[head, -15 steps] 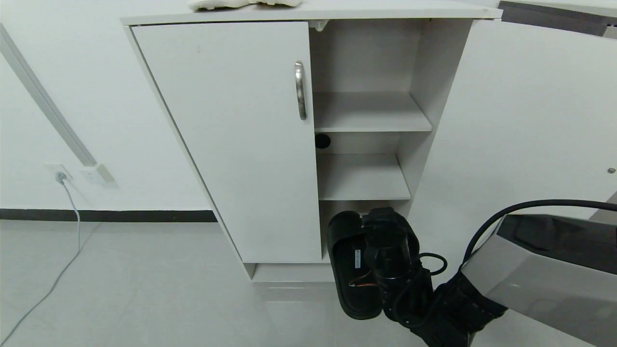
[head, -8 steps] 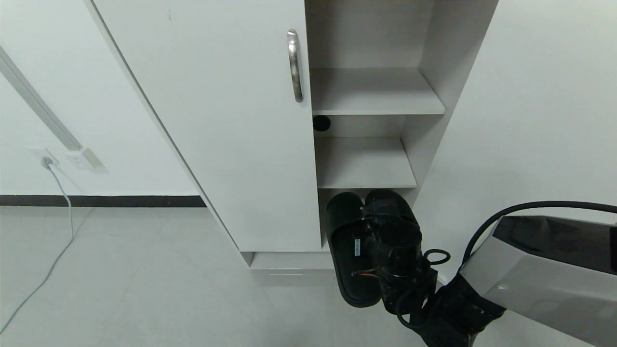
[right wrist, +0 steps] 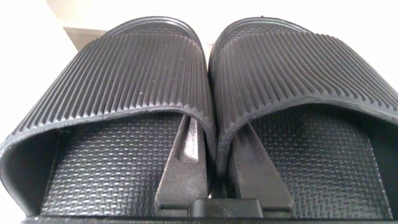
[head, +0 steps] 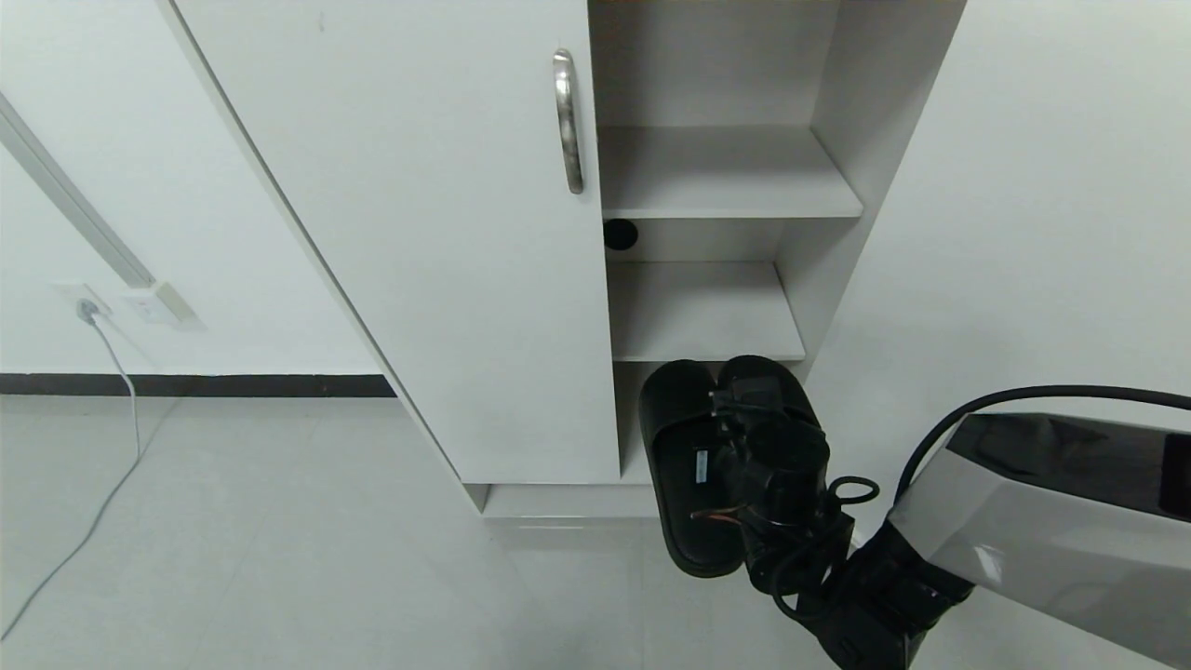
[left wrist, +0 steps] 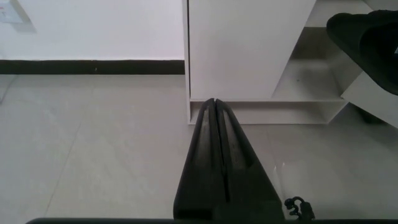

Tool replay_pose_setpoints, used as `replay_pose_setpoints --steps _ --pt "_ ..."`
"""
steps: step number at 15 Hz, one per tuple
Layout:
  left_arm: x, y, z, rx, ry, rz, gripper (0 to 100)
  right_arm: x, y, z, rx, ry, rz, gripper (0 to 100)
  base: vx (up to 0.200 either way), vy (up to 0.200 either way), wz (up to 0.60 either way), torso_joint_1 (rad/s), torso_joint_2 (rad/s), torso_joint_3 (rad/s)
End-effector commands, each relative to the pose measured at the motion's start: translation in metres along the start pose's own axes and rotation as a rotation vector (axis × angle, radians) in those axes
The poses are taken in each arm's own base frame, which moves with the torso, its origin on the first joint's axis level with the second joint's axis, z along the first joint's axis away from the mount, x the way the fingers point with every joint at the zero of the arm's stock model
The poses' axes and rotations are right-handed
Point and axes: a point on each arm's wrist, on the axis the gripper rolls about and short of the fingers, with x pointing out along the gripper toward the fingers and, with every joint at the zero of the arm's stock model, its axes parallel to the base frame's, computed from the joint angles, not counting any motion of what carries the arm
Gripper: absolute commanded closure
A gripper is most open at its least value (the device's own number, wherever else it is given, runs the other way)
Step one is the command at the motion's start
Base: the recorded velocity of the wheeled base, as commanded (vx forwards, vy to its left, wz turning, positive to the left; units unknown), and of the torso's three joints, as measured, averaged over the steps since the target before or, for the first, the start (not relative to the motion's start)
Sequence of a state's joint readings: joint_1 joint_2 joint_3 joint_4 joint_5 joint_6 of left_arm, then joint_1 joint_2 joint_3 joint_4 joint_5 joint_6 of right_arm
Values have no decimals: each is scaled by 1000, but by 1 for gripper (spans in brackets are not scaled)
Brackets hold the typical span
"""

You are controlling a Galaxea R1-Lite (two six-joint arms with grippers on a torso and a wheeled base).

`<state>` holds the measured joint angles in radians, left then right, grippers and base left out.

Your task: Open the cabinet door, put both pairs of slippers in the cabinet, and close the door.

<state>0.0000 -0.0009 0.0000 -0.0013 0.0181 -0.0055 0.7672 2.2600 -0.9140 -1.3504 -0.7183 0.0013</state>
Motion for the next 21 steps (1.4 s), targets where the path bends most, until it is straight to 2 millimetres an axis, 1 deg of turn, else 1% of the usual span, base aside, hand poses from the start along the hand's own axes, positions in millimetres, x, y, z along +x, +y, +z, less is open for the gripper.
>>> replay_pose_setpoints --steps 1,6,16,18,21 --pt "0 0 0 -1 1 0 100 0 0 -1 -4 -4 0 100 0 0 0 0 0 0" --pt "0 0 0 1 1 -1 100 1 0 0 -5 -6 -1 100 0 0 0 0 0 0" --pt "0 0 0 1 1 -1 100 5 0 4 -6 -21 -5 100 200 0 0 1 4 1" --pt "0 0 0 1 2 0 100 14 1 2 -3 -27 -14 100 0 0 0 0 0 0" --pt "0 0 0 1 1 0 100 41 -8 -3 1 -34 -52 100 0 0 0 0 0 0"
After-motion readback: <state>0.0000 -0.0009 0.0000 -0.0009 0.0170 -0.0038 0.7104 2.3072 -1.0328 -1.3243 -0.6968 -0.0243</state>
